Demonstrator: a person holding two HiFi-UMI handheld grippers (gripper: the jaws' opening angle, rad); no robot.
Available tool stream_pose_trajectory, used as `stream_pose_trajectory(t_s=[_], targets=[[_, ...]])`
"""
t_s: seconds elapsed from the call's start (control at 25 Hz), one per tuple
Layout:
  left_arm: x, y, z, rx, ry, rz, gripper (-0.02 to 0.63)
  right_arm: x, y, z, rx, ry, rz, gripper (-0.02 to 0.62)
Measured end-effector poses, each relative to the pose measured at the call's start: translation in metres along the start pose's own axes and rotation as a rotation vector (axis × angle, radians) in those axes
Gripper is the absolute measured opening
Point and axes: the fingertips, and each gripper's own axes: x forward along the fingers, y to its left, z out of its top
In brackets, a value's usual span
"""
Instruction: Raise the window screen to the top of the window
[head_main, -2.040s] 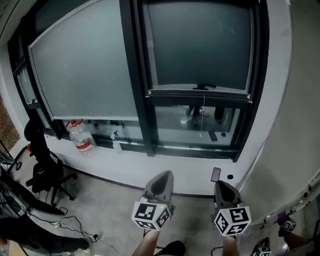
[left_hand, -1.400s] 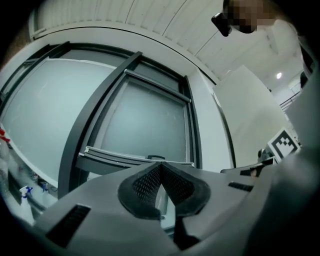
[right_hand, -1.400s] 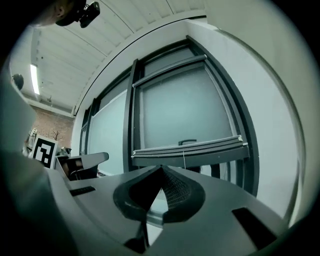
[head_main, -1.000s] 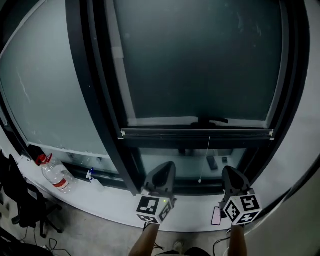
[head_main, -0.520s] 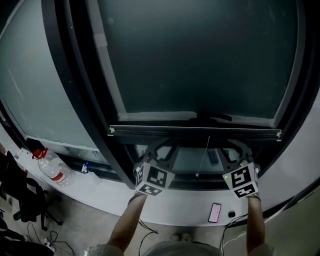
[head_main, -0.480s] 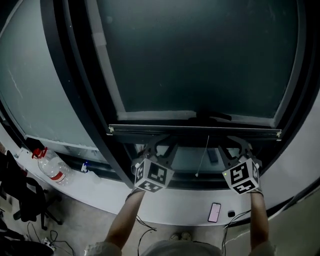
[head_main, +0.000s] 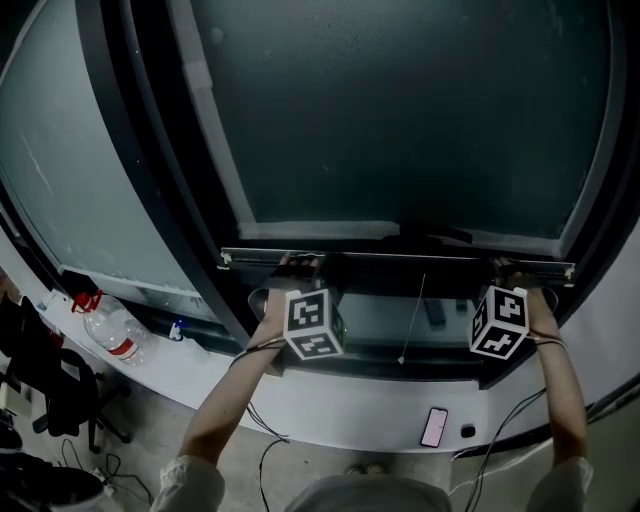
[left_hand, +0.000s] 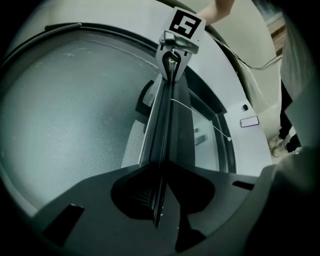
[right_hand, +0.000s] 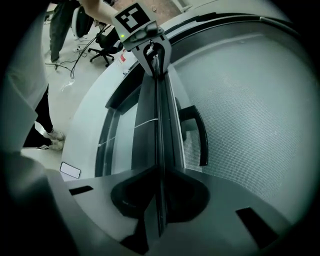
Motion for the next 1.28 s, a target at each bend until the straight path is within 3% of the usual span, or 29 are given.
stream_pose_trajectory(t_s=[0.24,0.48,0.64,0.8,1.12,1.28], targets=[[0.0013,0.0004,-0.0023,0.012,0.028,-0.052,0.071,0.0001,-0.001,0.0008,0.009,-0.008,0.031,0.041],[0.0019,0.0004,-0.001,0.159,0.079,-0.071,0.045,0.0007,-0.0015,-0.0008,0.021,-0.01,0.066,0.032],[0.0031,-0.0006,-0.0004,0.195,0.109,-0.08,0.039,0.0013,-0.0018,-0.0005,0.009,0.021,0.089,0.028],[0.0047,-0.0034,-0.0016,0.133,0.136,-0.14,0.023,0.0024,-0.0005,-0.0004,-0.012,0.063,0.131,0.025],[0.0045,-0.0044,-0.001,0.057,0.111,-0.264,0.023,0.0006,-0.0007,0.0004,-0.006,0.08,0.252,0.021],[0.0036,-0.0068,-0.0021,-0.013,0.139,-0.397,0.023,0.0001,0.0017,0.0022,0.023,0.102,0.332,0.021]])
